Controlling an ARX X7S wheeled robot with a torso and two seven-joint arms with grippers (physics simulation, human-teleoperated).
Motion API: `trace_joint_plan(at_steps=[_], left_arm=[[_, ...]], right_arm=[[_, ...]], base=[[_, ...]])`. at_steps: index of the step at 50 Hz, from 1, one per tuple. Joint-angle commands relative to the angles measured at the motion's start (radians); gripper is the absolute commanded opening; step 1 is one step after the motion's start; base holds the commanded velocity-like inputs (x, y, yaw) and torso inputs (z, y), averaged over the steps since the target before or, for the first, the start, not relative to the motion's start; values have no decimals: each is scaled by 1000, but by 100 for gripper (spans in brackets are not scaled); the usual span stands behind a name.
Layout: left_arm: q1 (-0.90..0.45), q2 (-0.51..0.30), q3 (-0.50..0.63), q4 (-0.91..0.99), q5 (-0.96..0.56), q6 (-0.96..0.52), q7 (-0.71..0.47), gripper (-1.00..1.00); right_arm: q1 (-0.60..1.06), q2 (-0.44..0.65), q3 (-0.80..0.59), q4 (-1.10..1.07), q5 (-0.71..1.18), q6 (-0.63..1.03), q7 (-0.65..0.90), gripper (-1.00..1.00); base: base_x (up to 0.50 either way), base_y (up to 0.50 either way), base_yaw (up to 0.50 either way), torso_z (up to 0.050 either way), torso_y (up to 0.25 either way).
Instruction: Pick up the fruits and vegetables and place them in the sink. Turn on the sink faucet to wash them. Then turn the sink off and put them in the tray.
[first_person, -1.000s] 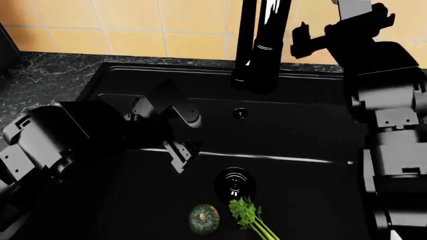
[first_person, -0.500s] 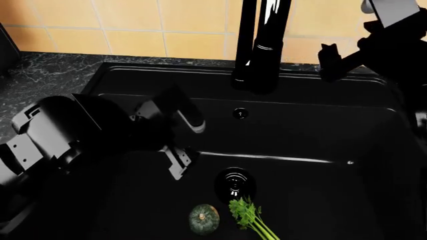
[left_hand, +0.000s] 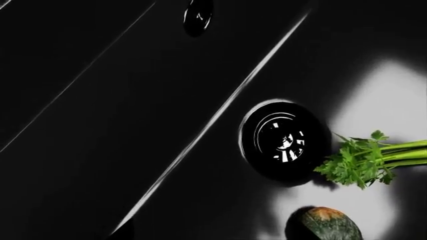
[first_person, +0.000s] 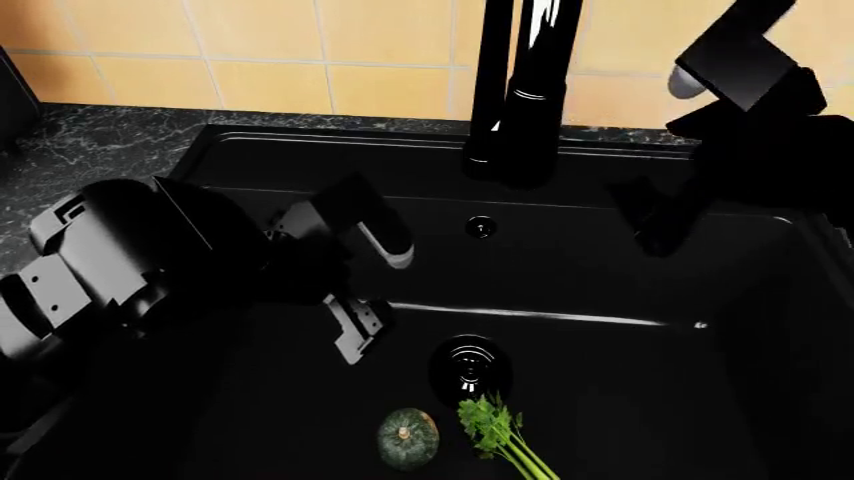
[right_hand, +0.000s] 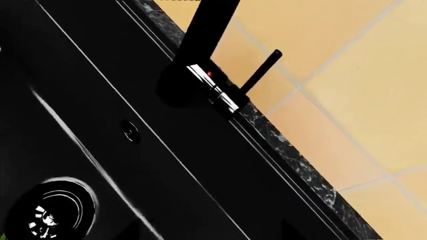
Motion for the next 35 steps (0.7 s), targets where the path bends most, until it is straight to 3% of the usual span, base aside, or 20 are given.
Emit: trace_joint_plan(at_steps=[1,17,35], left_arm=[[-12,2,-1,7,-9,-14,-5,100],[-23,7,3,9,-13,-26,-9,100],[-31,9,6,3,-12,-28,-13,100]], right_arm=[[54,-5,-115,-26,47,69,-92,100],[115,-71,-310,60,62,89,-142,100],[27,-170,-350,213,59,-1,-120,100]], base=[[0,0,0,0,0],[0,0,0,0,0],[0,0,0,0,0]])
